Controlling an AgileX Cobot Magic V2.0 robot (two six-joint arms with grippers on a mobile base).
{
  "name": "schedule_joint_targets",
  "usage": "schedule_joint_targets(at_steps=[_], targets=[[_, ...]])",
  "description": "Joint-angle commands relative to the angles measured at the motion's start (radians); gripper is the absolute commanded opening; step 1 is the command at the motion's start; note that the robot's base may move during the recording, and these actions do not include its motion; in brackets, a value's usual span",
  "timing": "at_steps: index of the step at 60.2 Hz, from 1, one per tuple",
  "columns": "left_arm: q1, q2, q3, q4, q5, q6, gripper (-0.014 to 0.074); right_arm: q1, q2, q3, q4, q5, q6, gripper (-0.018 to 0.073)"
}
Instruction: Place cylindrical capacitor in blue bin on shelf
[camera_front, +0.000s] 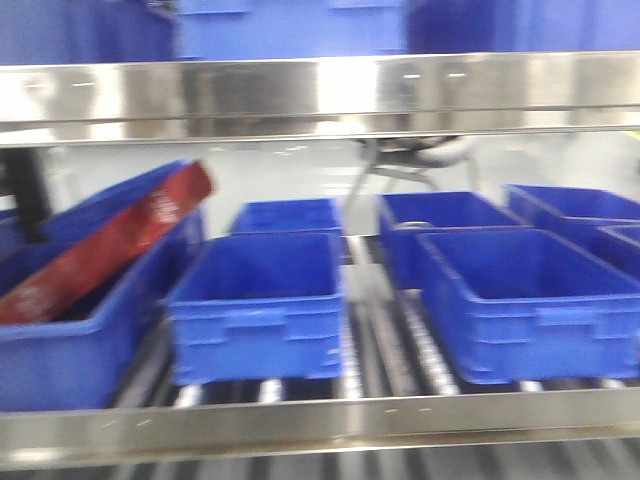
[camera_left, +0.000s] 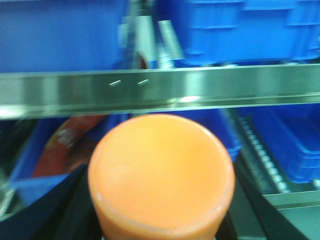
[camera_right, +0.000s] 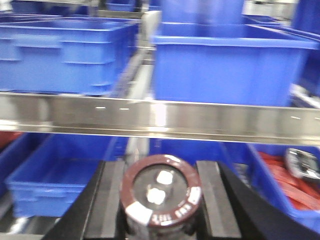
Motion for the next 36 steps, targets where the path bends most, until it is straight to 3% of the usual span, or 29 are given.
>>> schedule_joint_targets(at_steps=[1,36], targets=[[-0.006,-0.009,-0.001,-0.002,-0.023,0.001,-0.0111,0.002,-0.004,0.002,-0.011,-0.027,-0.002,-0.0162],[-0.006,-0.008,-0.001,0.001,-0.023,0.001,-0.0111,0.002,-0.004,0.002,-0.011,-0.027,-0.002,-0.0162]])
